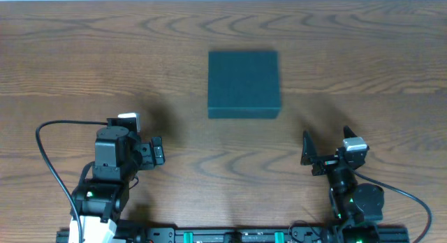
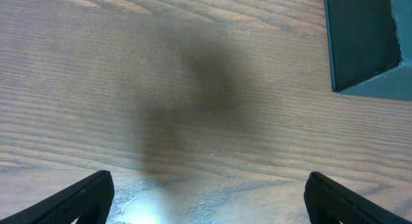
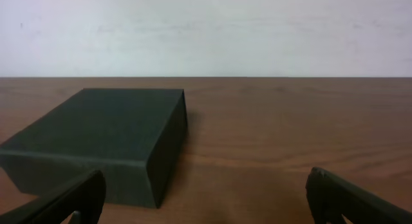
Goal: Pack container
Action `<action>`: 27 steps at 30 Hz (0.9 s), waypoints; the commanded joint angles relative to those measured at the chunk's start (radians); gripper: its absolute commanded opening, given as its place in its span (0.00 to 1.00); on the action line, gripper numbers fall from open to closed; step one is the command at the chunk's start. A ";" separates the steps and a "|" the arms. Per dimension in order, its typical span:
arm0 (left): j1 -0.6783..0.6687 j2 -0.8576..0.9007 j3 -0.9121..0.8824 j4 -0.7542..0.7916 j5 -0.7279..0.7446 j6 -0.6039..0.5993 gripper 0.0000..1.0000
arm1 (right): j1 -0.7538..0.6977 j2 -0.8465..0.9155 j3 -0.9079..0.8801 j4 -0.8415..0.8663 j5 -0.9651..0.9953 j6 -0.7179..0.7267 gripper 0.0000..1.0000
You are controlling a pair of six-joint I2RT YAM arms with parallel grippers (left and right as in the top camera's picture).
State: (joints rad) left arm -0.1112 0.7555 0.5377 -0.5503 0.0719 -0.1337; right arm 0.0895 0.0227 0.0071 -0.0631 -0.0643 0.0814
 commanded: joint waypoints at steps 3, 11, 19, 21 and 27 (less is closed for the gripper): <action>0.006 -0.003 -0.006 0.000 -0.003 0.006 0.95 | -0.029 -0.017 -0.002 -0.003 -0.011 -0.024 0.99; 0.006 -0.003 -0.006 0.000 -0.003 0.006 0.95 | -0.032 -0.017 -0.002 -0.004 -0.011 -0.024 0.99; -0.005 -0.023 -0.006 -0.003 -0.027 0.020 0.95 | -0.032 -0.017 -0.002 -0.004 -0.011 -0.024 0.99; -0.007 -0.057 -0.007 -0.009 -0.095 0.040 0.95 | -0.032 -0.017 -0.002 -0.004 -0.011 -0.024 0.99; -0.007 -0.309 -0.114 0.433 -0.131 0.099 0.95 | -0.032 -0.017 -0.002 -0.004 -0.011 -0.024 0.99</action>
State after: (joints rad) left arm -0.1143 0.5060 0.4667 -0.1783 -0.0193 -0.0803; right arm 0.0635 0.0135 0.0071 -0.0620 -0.0677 0.0704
